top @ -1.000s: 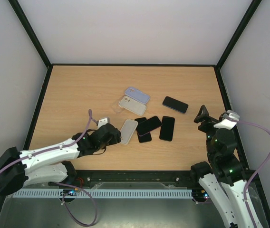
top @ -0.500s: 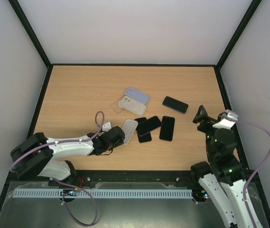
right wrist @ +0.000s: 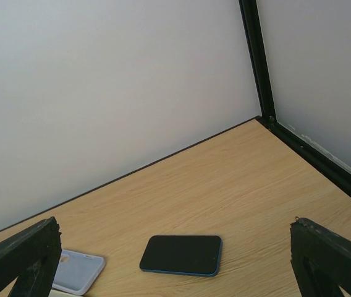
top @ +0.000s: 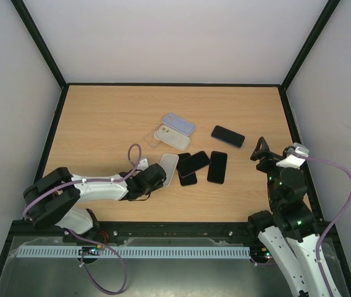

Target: Put the phone into the phone case

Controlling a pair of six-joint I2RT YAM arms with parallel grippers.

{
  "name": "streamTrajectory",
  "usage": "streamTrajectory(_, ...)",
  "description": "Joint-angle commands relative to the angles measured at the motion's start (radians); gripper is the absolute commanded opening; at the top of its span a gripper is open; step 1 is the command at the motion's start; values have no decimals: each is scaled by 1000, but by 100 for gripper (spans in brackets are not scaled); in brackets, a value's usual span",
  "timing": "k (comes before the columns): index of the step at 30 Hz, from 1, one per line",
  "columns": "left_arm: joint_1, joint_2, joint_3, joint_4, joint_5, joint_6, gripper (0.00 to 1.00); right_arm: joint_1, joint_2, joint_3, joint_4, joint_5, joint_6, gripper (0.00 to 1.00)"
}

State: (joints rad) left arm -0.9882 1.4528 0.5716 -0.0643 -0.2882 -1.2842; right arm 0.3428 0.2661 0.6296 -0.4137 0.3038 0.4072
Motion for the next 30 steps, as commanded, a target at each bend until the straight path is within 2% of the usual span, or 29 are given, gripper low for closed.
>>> streamTrajectory(1,-4,8,15,-80,-25,20,28,7,-15,-10,21,-2,-10,98)
streamTrajectory(11,70,-35,70,-224,-95,224,4,7,-21,-12,21,-2,-12,98)
streamTrajectory(14,109,-38,75,-259,-103,317,3,7,-23,-11,21,-4,-11,98)
streamTrajectory(17,159,-35,81,-311,-143,394,13,7,-24,-12,22,-5,-11,98)
streamTrajectory(21,248,-41,66,-336,-171,449,15,7,-23,-12,24,-6,-13,98)
streamTrajectory(23,253,-70,64,-326,-142,453,15,7,-20,-12,23,-7,-13,98)
streamTrajectory(26,252,-116,63,-319,-107,445,31,7,-20,-11,23,-8,-12,98)
streamTrajectory(28,252,-136,68,-319,-75,457,36,7,-19,-12,23,-8,-13,98)
streamTrajectory(30,250,-149,79,-343,-66,451,44,7,-20,-12,23,-9,-12,98)
